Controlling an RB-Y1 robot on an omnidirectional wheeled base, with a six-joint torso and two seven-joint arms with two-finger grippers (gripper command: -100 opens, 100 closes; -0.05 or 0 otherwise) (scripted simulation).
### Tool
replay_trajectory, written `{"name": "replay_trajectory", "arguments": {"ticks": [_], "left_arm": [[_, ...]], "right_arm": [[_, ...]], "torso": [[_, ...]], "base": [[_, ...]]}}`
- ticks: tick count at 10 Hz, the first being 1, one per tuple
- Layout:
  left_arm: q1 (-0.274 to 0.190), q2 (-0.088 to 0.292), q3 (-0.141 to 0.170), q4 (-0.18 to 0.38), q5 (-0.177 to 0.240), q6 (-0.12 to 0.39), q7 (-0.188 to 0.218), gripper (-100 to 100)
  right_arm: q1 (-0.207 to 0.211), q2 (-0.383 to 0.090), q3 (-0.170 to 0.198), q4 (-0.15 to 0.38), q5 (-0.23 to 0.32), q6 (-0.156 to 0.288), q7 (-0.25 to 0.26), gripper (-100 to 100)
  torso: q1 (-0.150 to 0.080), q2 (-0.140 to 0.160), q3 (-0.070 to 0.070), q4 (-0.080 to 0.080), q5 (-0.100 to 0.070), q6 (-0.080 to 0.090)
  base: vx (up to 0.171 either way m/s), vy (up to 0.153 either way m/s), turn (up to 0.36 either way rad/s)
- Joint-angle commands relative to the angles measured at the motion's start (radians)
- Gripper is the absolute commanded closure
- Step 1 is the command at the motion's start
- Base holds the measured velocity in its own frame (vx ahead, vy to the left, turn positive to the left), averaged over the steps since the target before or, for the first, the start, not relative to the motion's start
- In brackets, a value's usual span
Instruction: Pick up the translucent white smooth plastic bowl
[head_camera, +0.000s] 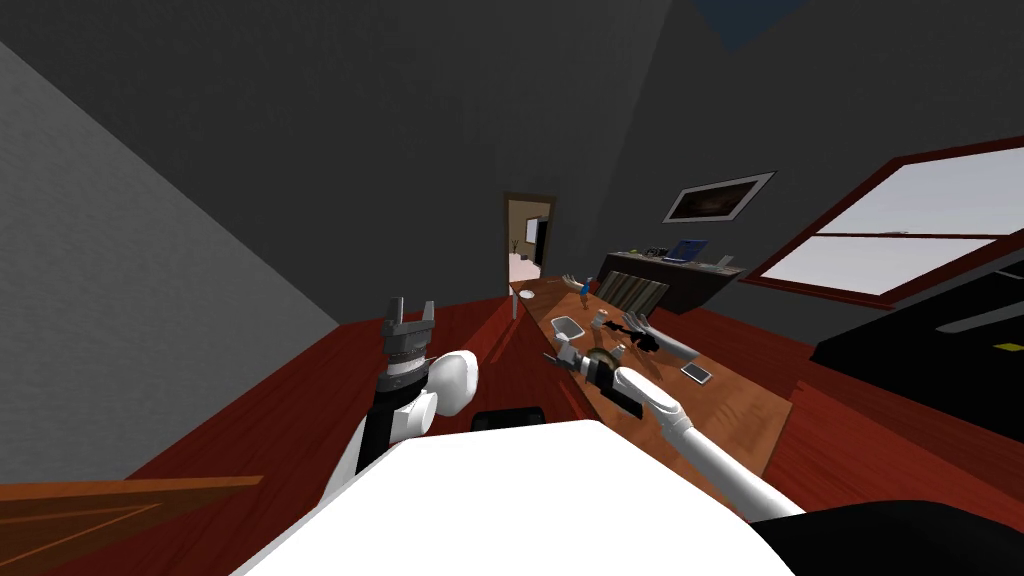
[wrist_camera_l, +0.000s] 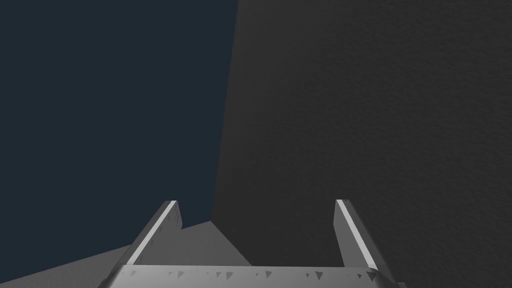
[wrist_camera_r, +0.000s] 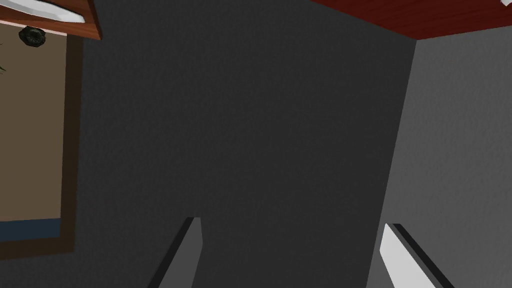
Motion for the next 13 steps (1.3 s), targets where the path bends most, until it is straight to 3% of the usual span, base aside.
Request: {"name": "replay_trajectory", "arguments": {"ticks": [1, 2, 3, 6, 11, 13], "left_arm": [[0.000, 0.000, 0.000, 0.000, 0.000, 0.000, 0.000, 0], [0.000, 0.000, 0.000, 0.000, 0.000, 0.000, 0.000, 0], [0.000, 0.000, 0.000, 0.000, 0.000, 0.000, 0.000, 0], [0.000, 0.000, 0.000, 0.000, 0.000, 0.000, 0.000, 0], [0.000, 0.000, 0.000, 0.000, 0.000, 0.000, 0.000, 0], [0.000, 0.000, 0.000, 0.000, 0.000, 0.000, 0.000, 0]], "right_arm": [[-0.012, -0.020, 0.002, 0.025, 0.035, -0.010, 0.011, -100], [-0.034, -0.058, 0.012, 0.059, 0.072, -0.017, 0.025, -100], [-0.034, -0.058, 0.012, 0.059, 0.087, -0.017, 0.025, -100], [-0.081, -0.125, 0.030, 0.127, 0.173, -0.034, 0.054, -100], [-0.130, -0.177, 0.046, 0.192, 0.278, -0.053, 0.083, -100], [-0.179, -0.218, 0.059, 0.249, 0.345, -0.075, 0.111, -100]], "torso": [[0.000, 0.000, 0.000, 0.000, 0.000, 0.000], [0.000, 0.000, 0.000, 0.000, 0.000, 0.000], [0.000, 0.000, 0.000, 0.000, 0.000, 0.000], [0.000, -0.001, 0.000, 0.000, 0.000, 0.000], [0.000, -0.001, -0.001, 0.000, 0.000, 0.000], [0.000, -0.001, -0.001, 0.000, 0.000, 0.000]], "base": [[-0.007, 0.012, -0.008], [-0.007, 0.016, -0.016], [-0.006, 0.014, -0.009], [0.001, 0.013, -0.004], [0.006, 0.012, 0.003], [0.017, 0.013, 0.017]]}}
